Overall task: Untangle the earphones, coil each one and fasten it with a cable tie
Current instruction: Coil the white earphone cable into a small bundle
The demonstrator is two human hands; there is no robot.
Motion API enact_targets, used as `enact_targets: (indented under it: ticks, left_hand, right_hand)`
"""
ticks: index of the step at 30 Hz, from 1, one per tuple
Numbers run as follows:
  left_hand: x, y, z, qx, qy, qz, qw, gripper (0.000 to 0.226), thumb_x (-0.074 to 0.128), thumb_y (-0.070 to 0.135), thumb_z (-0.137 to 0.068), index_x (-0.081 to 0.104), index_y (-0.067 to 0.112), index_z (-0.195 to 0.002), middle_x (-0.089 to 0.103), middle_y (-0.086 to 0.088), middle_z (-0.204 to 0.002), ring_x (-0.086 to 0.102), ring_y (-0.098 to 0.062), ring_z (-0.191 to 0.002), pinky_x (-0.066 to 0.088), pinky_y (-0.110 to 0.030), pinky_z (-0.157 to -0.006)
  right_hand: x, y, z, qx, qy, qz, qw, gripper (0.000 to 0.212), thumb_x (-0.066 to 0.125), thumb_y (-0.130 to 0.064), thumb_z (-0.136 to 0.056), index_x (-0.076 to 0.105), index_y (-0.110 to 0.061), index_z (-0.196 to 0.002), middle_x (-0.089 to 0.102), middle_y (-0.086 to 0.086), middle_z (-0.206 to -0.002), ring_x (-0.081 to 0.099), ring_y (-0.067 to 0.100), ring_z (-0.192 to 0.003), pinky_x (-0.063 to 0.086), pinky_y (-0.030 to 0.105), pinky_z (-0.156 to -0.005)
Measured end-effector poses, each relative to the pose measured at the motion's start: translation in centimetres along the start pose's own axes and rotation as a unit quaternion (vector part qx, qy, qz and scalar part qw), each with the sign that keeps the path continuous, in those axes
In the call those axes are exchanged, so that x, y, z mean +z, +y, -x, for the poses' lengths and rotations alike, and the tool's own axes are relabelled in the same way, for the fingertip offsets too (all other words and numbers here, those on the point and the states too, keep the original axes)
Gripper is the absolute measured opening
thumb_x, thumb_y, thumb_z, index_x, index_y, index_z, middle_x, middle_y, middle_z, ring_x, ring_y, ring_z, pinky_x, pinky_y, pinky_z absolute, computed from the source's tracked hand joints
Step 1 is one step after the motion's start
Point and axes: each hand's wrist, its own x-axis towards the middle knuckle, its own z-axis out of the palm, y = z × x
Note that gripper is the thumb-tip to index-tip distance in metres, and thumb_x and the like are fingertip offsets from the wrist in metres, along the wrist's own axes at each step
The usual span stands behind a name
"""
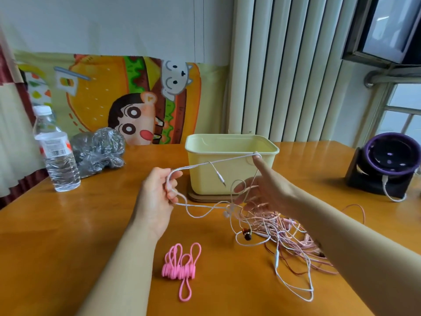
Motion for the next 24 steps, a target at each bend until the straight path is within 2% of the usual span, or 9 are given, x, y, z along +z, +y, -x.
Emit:
enact_targets:
  ticks: [3,6,12,14,16,19,21,23,24]
  left_hand:
    - [0.0,-0.2,-0.1,0.016,0.006,-0.002,1.000,0.035,0.038,0.032,-0.095,0.065,0.011,-0.086,0.034,0.006,-0.061,0.028,-0.006,-0.054,0.024,-0.024,-0.059]
    - [-0.9,0.1,-0.7,0.067,0.073,-0.009,0.995,0.031,0.039,0.023,-0.096,0.066,0.015,-0.082,0.035,0.011,-0.054,0.025,-0.005,-0.049,0.022,-0.018,-0.046]
    - [-2.2,0.6,-1.3,0.099,0.149,0.009,0.984,0.021,0.048,0.015,-0.097,0.068,0.022,-0.096,0.052,0.008,-0.068,0.031,-0.004,-0.046,0.027,-0.013,-0.041]
    - [-2.1,0.8,-1.2,0.105,0.155,0.055,0.981,0.019,0.050,0.018,-0.097,0.068,0.025,-0.100,0.066,0.008,-0.084,0.031,-0.004,-0.048,0.028,-0.012,-0.045]
    - [-2.0,0.8,-1.0,0.109,0.146,0.085,0.980,0.021,0.049,0.016,-0.098,0.065,0.025,-0.109,0.072,0.009,-0.099,0.031,-0.004,-0.050,0.030,-0.012,-0.047]
    - [-1.7,0.5,-0.9,0.132,0.138,0.068,0.979,0.033,0.045,0.008,-0.099,0.060,0.022,-0.125,0.068,0.011,-0.115,0.031,-0.004,-0.051,0.033,-0.011,-0.050]
    - [-1.4,0.4,-0.7,0.171,0.146,0.001,0.974,0.039,0.041,0.005,-0.100,0.056,0.024,-0.130,0.062,0.013,-0.126,0.034,-0.003,-0.053,0.042,-0.013,-0.063]
    - [-1.3,0.2,-0.6,0.186,0.159,-0.043,0.969,0.040,0.039,0.006,-0.100,0.055,0.028,-0.130,0.059,0.016,-0.129,0.039,-0.001,-0.054,0.048,-0.028,-0.094]
    - [-1.2,0.1,-0.5,0.182,0.161,-0.043,0.969,0.040,0.039,0.006,-0.100,0.056,0.029,-0.128,0.059,0.017,-0.128,0.041,0.000,-0.054,0.045,-0.032,-0.098]
  right_hand:
    - [0.3,0.5,-0.4,-0.040,0.075,0.003,0.996,0.078,0.014,-0.066,-0.091,0.055,-0.009,-0.125,0.059,0.015,-0.126,0.051,0.030,-0.118,0.035,0.046,-0.096]
    - [0.2,0.7,-1.2,-0.131,0.224,0.077,0.962,0.073,0.023,-0.069,-0.089,0.048,-0.016,-0.134,0.051,0.009,-0.136,0.041,0.031,-0.128,0.033,0.049,-0.106]
    - [-2.3,2.4,-2.0,-0.127,0.335,0.105,0.928,0.058,0.034,-0.062,-0.091,0.052,-0.020,-0.126,0.061,0.008,-0.120,0.048,0.033,-0.118,0.042,0.054,-0.095]
    - [-2.7,2.6,-1.8,-0.134,0.353,0.090,0.921,0.053,0.037,-0.057,-0.094,0.051,-0.018,-0.126,0.064,0.008,-0.111,0.057,0.026,-0.102,0.047,0.043,-0.086]
    - [-2.8,2.6,-1.7,-0.142,0.344,0.078,0.925,0.045,0.041,-0.046,-0.097,0.051,-0.013,-0.126,0.064,0.006,-0.093,0.059,0.014,-0.075,0.043,0.028,-0.062]
    - [-2.5,2.4,-1.3,-0.159,0.328,0.094,0.926,0.044,0.045,-0.043,-0.096,0.049,-0.014,-0.130,0.065,0.008,-0.100,0.059,0.013,-0.078,0.040,0.025,-0.058]
    - [-2.4,1.6,-0.9,-0.178,0.332,0.069,0.924,0.044,0.046,-0.042,-0.096,0.050,-0.015,-0.129,0.064,0.009,-0.108,0.059,0.016,-0.083,0.043,0.026,-0.062]
    - [-2.7,0.5,-0.7,-0.171,0.326,-0.016,0.930,0.040,0.048,-0.040,-0.096,0.056,-0.011,-0.123,0.067,0.005,-0.095,0.051,0.010,-0.059,0.040,0.022,-0.050]
    - [-2.9,-0.2,-0.4,-0.148,0.311,-0.075,0.936,0.038,0.049,-0.040,-0.096,0.059,-0.011,-0.118,0.068,0.002,-0.085,0.043,0.009,-0.047,0.034,0.020,-0.042]
